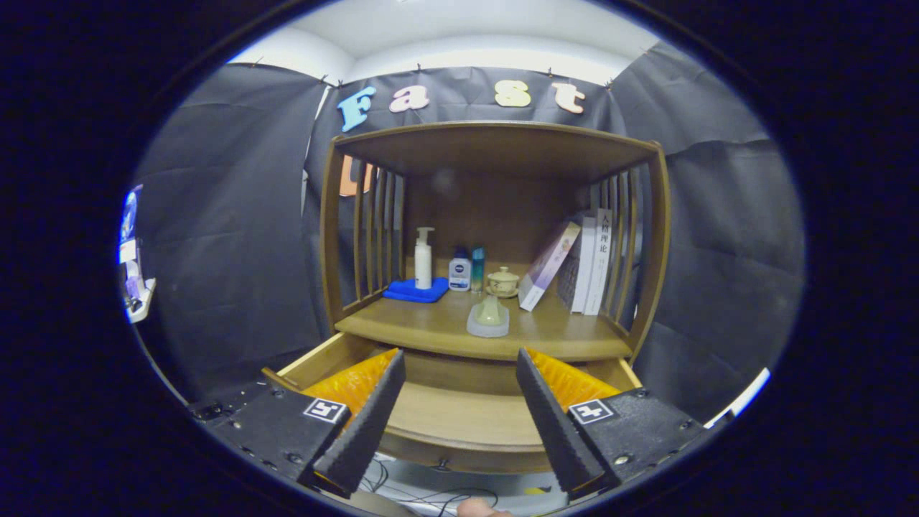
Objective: Pull open the drawer, take out the items inside it, and place them on the countertop above the cabinet.
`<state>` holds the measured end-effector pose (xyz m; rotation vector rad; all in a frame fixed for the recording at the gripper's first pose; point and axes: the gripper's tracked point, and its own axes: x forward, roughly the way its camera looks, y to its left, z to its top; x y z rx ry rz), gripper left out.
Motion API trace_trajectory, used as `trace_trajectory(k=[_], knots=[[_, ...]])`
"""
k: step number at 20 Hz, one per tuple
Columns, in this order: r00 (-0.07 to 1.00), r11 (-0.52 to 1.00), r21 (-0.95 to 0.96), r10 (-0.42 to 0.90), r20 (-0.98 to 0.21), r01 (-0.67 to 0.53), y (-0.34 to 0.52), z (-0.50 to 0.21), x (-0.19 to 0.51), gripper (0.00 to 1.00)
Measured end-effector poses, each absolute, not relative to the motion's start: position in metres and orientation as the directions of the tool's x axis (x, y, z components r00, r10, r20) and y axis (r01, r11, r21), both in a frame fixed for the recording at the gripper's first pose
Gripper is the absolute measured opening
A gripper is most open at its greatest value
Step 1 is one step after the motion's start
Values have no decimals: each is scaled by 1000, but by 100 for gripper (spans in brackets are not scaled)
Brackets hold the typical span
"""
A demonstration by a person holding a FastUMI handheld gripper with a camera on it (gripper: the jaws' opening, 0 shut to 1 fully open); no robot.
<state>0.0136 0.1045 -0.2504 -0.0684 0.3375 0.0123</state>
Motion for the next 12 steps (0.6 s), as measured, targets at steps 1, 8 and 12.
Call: trace_trajectory(k=[1, 8, 12], knots=[[944, 998, -51, 2, -330, -20, 108, -259, 7, 98], [954, 995, -95, -41, -296, 13, 117, -317, -25, 100], [939, 992, -113, -83, -335, 48, 108, -353, -31, 100]])
